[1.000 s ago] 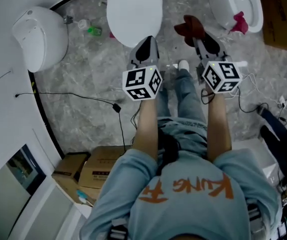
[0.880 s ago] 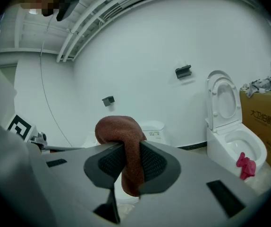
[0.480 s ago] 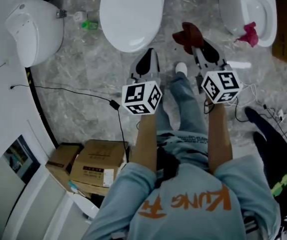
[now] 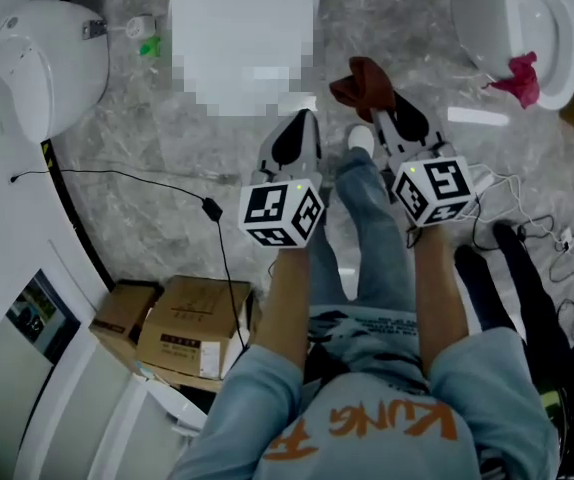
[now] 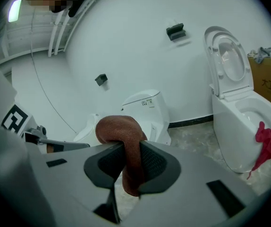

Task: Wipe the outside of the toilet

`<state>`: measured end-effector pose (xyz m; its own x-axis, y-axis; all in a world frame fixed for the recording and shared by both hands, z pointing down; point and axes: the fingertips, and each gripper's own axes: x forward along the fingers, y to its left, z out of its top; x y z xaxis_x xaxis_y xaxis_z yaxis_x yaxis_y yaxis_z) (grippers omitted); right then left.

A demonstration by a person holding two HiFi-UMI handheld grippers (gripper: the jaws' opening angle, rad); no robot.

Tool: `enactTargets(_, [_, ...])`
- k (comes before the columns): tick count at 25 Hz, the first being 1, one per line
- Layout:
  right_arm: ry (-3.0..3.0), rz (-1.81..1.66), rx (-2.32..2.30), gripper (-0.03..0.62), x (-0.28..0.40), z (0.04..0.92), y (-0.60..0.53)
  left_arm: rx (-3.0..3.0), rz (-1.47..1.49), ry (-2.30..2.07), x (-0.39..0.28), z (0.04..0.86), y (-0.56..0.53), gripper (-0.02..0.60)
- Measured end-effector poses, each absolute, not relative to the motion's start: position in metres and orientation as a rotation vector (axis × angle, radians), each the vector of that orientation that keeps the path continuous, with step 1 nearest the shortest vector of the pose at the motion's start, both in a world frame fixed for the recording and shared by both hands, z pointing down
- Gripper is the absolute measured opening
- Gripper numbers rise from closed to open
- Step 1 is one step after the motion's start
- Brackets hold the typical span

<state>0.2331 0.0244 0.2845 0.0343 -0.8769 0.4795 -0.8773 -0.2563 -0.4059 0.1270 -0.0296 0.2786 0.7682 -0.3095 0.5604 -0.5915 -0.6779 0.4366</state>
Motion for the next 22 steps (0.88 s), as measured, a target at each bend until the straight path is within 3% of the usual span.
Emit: enactTargets(22, [-1.932,1.141,2.194,0.074,0.299,0.451,-0.072,2.170,0.577,-0.833,0.156,0.412,-0.056,-0.006])
